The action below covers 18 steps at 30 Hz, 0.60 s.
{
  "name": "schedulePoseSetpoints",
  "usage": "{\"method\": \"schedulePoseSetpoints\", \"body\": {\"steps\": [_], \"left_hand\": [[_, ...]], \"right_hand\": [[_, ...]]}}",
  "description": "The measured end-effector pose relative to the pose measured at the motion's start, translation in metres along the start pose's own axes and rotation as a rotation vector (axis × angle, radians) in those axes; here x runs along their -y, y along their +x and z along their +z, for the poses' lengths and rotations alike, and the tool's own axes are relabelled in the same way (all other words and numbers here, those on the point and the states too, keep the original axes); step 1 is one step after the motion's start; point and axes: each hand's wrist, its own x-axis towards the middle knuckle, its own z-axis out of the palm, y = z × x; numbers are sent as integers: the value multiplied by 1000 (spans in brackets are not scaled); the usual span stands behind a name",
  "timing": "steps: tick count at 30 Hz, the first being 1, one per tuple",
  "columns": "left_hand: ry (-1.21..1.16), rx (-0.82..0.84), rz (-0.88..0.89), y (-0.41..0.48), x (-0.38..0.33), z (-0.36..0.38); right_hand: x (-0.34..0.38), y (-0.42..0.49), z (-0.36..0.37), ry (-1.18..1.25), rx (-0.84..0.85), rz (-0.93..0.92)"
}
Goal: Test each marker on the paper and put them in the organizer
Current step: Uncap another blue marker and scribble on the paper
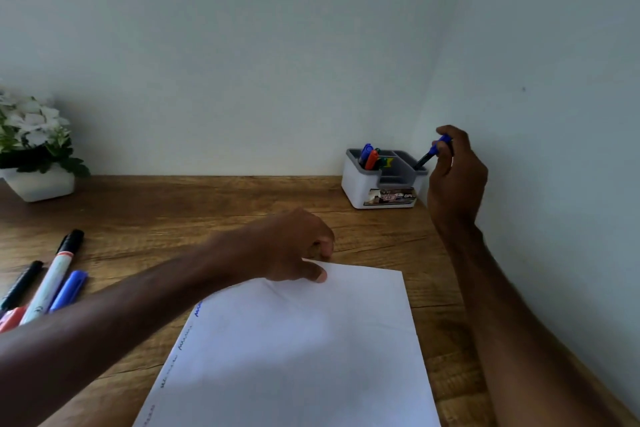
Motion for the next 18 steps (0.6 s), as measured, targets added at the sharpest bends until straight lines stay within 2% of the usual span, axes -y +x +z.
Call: {"method": "schedulePoseSetpoints", "body": {"steps": [7, 11, 14, 18], "left_hand": [[6, 11, -15, 1, -4, 1], [-1, 10, -3, 1, -1, 2], [6, 23, -7, 2, -1, 2], [6, 25, -8, 4, -1, 2]], "right_hand": [[-17, -8, 9, -70, 210, 81], [-14, -7, 11, -80, 262, 123], [-11, -7, 10, -67, 250, 131], [2, -10, 5, -10, 168, 18]]}}
